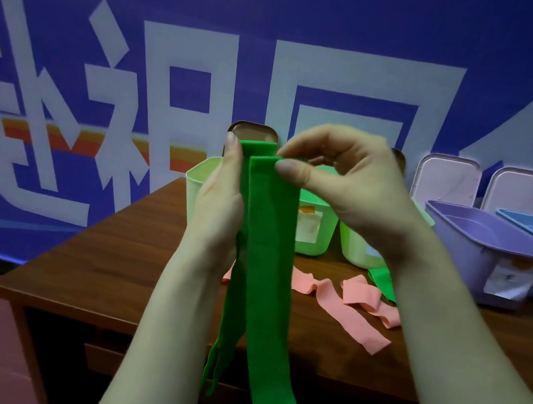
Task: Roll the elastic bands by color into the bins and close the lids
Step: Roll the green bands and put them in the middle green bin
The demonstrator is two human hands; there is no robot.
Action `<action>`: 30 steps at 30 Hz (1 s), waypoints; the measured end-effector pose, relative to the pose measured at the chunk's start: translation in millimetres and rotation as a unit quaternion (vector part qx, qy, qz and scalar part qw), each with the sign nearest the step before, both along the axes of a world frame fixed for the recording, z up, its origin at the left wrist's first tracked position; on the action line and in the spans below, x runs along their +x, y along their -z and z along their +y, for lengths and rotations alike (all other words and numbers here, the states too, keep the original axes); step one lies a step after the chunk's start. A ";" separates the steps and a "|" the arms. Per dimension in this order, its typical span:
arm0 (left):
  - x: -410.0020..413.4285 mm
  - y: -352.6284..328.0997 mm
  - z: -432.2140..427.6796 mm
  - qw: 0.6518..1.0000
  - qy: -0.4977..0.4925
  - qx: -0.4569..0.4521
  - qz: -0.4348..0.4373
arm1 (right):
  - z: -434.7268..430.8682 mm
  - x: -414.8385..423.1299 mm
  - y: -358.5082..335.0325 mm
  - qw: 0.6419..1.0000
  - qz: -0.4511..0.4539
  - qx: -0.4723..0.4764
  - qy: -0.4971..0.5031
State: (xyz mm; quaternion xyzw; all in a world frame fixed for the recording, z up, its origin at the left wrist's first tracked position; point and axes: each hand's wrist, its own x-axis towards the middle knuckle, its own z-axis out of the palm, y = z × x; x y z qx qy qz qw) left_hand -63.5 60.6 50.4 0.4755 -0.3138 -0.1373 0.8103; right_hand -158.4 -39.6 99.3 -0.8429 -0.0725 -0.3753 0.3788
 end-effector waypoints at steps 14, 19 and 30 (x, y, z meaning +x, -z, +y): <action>-2.6 3.0 -5.4 0.995 0.085 -0.051 -0.004 | 8.9 7.4 1.2 0.997 -0.034 -0.027 0.061; -5.9 3.7 -6.5 0.990 0.123 -0.072 0.005 | 8.3 11.4 5.5 0.994 -0.049 -0.042 0.088; -5.9 6.4 -7.0 0.993 0.105 -0.051 -0.005 | 8.4 12.2 7.7 0.986 -0.058 -0.089 0.129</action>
